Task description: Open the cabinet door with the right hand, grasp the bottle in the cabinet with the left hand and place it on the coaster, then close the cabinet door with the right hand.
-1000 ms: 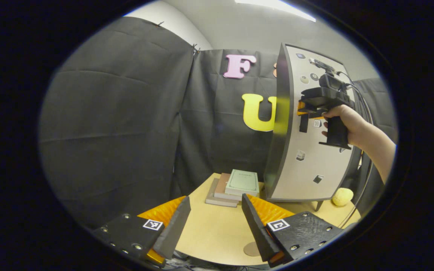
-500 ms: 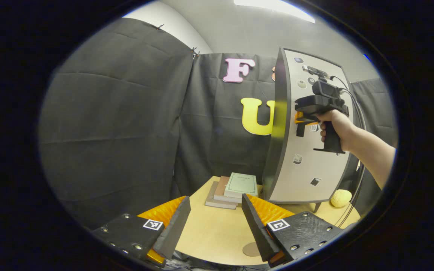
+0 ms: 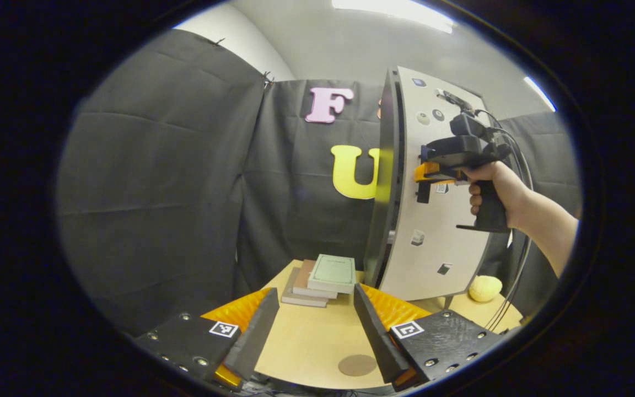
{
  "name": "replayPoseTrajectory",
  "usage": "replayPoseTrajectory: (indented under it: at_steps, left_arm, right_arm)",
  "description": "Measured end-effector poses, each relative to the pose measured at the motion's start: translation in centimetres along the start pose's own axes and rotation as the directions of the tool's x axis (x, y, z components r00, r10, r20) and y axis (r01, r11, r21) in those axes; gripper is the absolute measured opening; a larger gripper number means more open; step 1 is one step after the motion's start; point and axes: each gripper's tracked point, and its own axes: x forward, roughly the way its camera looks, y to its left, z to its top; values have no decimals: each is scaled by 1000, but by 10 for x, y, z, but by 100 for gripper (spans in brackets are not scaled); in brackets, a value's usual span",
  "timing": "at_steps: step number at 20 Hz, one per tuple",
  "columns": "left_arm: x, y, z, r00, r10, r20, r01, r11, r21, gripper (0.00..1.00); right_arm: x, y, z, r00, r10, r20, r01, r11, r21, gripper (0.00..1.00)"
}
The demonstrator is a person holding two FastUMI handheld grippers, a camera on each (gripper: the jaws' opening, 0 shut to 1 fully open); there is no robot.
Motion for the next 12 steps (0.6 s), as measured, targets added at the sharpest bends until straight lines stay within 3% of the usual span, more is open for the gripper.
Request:
replayPoseTrajectory:
  at_steps: [4, 6, 12]
  left_arm:
    - [-1, -26, -4, 999, -39, -9, 39, 999, -10, 85]
    - [2, -34, -5, 998, -57, -14, 57, 998, 4, 82]
    - [6, -48, -2, 998, -67, -3, 67, 997, 29, 82]
  right_arm:
    - [-11, -4, -2, 997, 70, -9, -70, 997, 11, 14]
    - [-18, -4, -2, 996, 92, -4, -92, 996, 12, 12]
    - [-31, -11, -5, 994, 110, 18, -110, 994, 7, 14]
